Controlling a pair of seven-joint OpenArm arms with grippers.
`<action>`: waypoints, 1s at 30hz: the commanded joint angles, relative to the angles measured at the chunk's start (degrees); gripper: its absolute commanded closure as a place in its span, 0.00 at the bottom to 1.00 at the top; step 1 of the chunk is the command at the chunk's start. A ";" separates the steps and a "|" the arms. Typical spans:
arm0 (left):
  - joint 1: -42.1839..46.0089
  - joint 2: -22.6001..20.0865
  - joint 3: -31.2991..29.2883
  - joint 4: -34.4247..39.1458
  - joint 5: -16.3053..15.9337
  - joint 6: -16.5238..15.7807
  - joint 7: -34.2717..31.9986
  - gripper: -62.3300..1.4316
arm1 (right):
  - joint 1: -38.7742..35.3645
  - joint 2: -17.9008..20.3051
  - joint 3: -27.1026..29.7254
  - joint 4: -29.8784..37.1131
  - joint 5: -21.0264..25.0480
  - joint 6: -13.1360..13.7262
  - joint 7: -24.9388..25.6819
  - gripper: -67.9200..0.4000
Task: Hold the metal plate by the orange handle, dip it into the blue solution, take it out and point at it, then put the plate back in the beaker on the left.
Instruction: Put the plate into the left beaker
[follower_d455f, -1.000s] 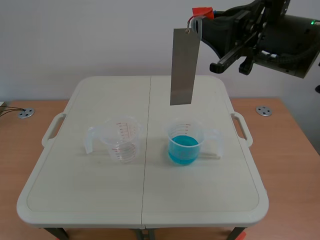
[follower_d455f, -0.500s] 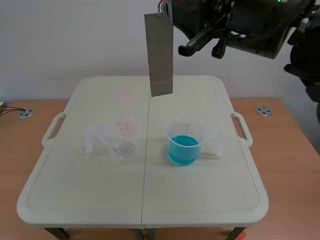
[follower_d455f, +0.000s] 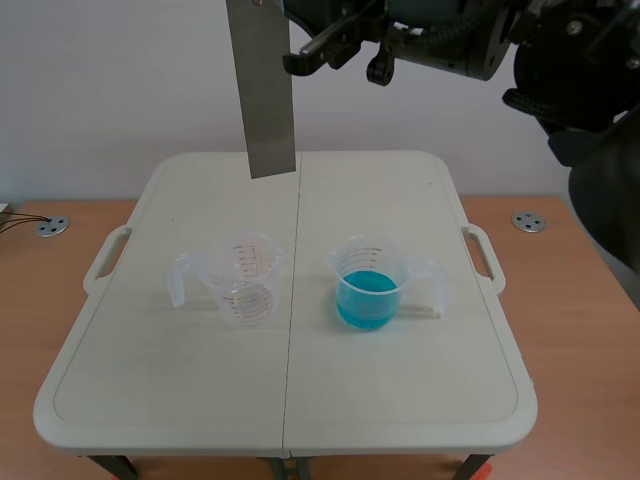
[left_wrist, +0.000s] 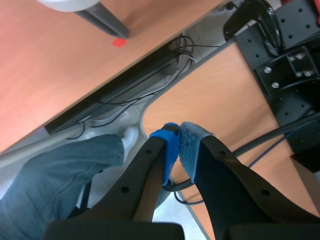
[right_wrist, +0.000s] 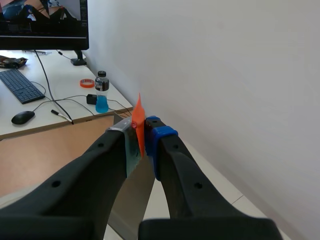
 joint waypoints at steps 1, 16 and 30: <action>0.17 0.15 0.48 0.13 -0.15 -0.13 -0.57 0.93 | 1.88 -1.11 -0.59 0.48 0.15 -0.39 0.63 0.97; 0.17 0.15 4.26 -0.13 0.24 -0.35 -0.50 0.93 | 2.58 -8.39 -3.96 -6.80 -5.79 -0.35 0.44 0.97; -1.75 0.13 4.26 -0.13 1.60 -0.35 -0.33 0.93 | 2.56 -9.84 -4.81 -11.02 -7.48 -0.33 0.48 0.97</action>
